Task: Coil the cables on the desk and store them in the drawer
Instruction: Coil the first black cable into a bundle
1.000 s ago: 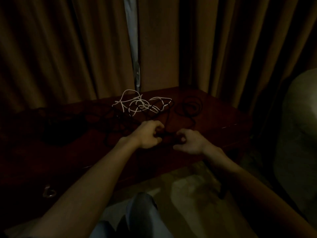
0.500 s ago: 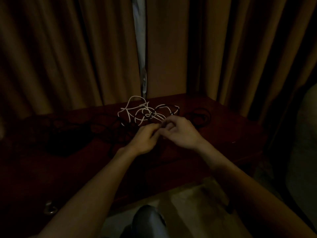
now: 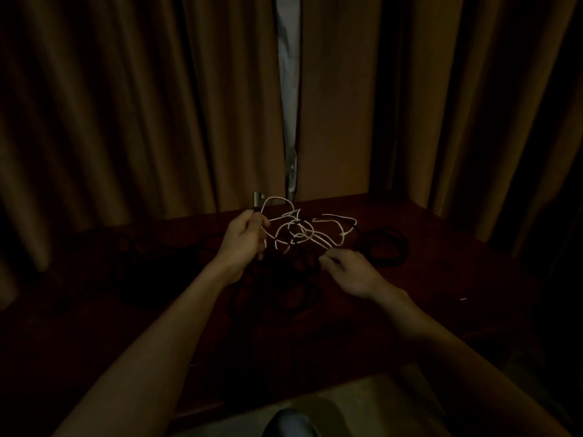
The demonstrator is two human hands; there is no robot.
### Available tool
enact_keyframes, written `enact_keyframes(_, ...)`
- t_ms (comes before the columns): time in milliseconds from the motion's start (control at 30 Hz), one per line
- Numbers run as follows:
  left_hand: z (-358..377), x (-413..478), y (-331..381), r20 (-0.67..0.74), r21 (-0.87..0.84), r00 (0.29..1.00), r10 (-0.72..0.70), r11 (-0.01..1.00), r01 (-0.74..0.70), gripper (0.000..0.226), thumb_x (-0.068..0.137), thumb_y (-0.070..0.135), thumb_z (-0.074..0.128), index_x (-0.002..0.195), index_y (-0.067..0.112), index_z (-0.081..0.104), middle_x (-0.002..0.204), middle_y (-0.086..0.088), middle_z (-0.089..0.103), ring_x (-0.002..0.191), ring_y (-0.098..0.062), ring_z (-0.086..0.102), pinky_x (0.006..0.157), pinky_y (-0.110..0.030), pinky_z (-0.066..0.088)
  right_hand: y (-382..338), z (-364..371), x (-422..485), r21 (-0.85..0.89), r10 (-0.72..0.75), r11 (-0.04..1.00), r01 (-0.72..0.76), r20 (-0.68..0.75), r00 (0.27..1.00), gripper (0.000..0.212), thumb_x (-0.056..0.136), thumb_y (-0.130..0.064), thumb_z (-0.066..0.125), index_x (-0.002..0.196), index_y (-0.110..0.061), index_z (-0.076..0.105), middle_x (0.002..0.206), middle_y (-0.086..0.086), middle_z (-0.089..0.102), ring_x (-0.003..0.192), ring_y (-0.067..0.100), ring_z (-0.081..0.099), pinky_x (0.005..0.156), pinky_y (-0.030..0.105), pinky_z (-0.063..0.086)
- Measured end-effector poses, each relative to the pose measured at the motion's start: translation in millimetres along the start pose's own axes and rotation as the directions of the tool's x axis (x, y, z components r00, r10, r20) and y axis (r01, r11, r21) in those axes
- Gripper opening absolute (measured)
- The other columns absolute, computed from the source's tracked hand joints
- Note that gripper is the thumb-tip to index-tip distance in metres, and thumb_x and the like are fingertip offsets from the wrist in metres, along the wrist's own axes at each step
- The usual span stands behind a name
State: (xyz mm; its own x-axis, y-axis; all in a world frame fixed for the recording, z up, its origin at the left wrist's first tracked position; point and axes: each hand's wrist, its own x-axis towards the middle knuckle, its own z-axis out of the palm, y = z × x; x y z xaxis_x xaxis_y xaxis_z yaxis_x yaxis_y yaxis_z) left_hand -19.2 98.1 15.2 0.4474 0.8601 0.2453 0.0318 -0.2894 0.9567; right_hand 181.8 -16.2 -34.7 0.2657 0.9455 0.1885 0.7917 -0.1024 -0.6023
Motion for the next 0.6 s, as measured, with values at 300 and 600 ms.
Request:
enact_keyframes(300,-60,9,1,-0.106,0.1,0.992,-0.07,0.992,0.081,0.032,0.11,0.024,0.036,0.09,0.014,0.059,0.052,0.01,0.036,0.041,-0.005,0.027,0.039,-0.019,0.018,11,-17,45,0.049,0.251,0.967,-0.249,-0.316,0.915,0.029,0.106,-0.043,0.044,0.093,-0.026,0.065,0.098,0.008,0.069,0.097,0.032,0.064,0.08,0.038,0.047)
enact_keyframes(600,-87,5,5,-0.163,0.074,0.984,-0.071,0.994,0.084,0.033,0.11,0.026,0.035,0.094,0.013,0.059,0.054,0.009,0.036,0.042,-0.005,0.027,0.041,-0.02,0.018,-53,18,45,-0.651,0.258,0.732,-0.201,-0.008,0.966,0.054,0.098,-0.033,0.057,0.147,-0.016,0.045,0.154,0.015,0.031,0.141,0.038,0.03,0.11,0.045,0.038)
